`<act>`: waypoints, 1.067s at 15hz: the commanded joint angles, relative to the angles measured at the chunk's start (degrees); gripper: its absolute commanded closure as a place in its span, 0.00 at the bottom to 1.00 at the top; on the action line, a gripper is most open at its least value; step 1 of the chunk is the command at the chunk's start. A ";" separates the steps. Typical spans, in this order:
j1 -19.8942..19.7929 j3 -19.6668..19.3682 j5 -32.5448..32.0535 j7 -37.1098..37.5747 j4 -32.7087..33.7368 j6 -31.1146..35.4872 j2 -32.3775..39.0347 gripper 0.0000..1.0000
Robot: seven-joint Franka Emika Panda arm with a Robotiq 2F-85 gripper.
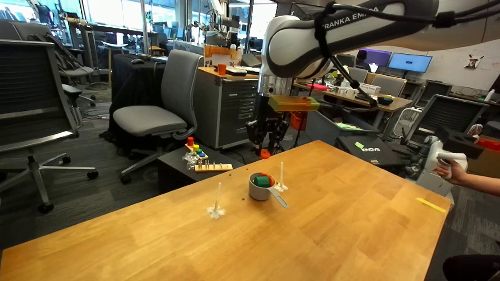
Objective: Put all the blocks and rings in the cup
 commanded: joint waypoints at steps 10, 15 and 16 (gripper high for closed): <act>-1.13 0.43 0.82 -0.78 13.83 -6.30 11.47 0.83; -0.59 0.72 0.78 -0.67 17.26 -7.84 14.11 0.83; -0.53 0.75 0.82 -0.57 17.85 -8.32 14.40 0.42</act>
